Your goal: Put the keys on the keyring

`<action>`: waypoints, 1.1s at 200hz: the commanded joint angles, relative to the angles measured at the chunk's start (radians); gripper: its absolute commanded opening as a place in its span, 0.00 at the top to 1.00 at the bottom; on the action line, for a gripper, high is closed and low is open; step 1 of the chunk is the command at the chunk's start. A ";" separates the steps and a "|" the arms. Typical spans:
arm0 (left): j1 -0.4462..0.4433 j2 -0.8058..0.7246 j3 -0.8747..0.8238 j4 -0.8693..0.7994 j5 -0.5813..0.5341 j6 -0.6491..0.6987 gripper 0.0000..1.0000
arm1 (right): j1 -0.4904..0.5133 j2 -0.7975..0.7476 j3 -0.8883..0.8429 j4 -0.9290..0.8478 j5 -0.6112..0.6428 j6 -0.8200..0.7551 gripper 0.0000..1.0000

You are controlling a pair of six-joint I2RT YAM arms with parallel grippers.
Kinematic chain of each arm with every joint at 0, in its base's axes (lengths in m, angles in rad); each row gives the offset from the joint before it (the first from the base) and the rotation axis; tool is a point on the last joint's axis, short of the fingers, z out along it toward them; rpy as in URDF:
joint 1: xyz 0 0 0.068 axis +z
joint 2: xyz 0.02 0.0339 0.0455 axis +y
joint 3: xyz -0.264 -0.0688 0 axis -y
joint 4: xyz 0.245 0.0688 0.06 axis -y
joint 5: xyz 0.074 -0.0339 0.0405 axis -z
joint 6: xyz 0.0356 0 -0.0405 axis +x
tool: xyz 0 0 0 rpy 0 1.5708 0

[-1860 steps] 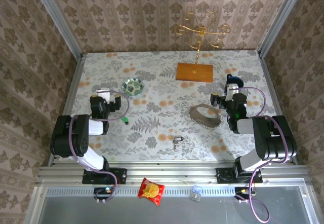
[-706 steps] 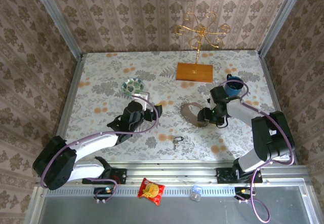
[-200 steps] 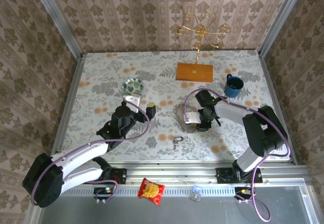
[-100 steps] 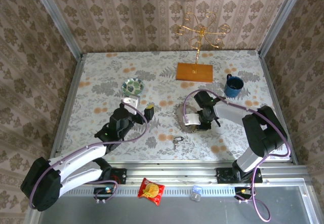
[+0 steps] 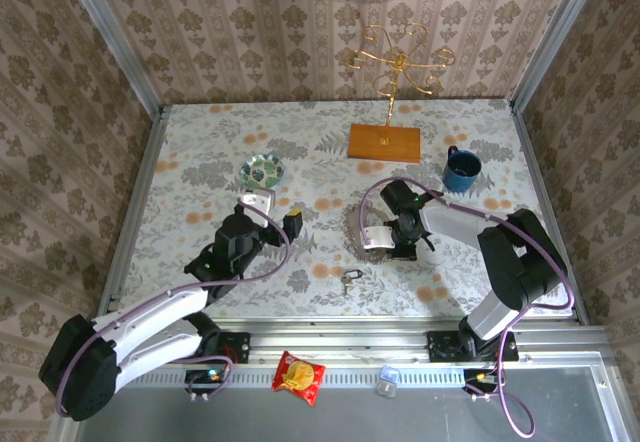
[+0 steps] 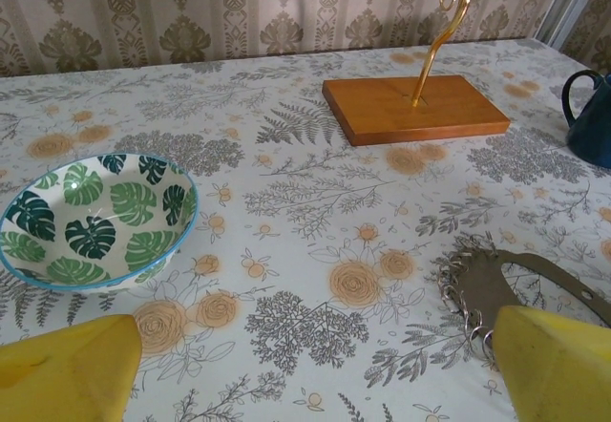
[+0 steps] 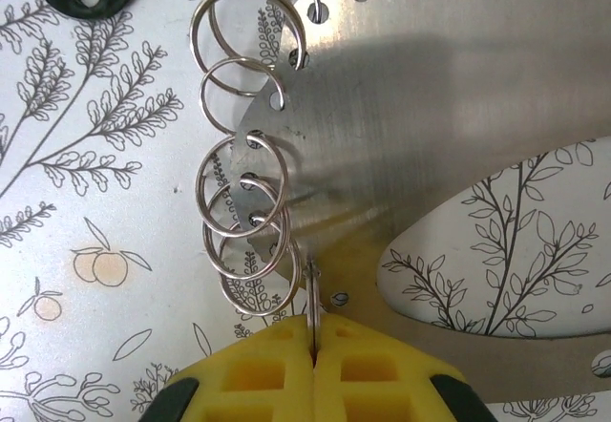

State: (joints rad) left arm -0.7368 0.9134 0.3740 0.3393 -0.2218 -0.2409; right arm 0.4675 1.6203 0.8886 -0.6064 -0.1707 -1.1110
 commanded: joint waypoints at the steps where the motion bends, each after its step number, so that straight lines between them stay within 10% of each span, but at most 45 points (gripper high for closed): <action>1: 0.008 -0.039 0.002 -0.028 -0.016 0.019 0.05 | 0.005 -0.049 0.031 -0.039 -0.057 0.041 1.00; 116: 0.021 -0.014 0.090 0.032 0.167 0.406 0.19 | 0.011 -0.444 -0.011 0.019 -0.233 0.218 1.00; 159: -0.022 0.076 0.188 -0.006 0.335 0.820 0.27 | 0.033 -0.527 0.004 0.038 -0.259 0.221 1.00; 220: -0.053 0.113 0.239 0.009 0.677 0.876 0.45 | 0.111 -0.578 0.020 0.101 -0.274 0.218 1.00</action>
State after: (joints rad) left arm -0.7639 1.0096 0.5690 0.3286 0.2707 0.5823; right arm 0.5438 1.0698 0.8631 -0.5556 -0.4072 -0.9043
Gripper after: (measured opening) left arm 0.571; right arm 0.063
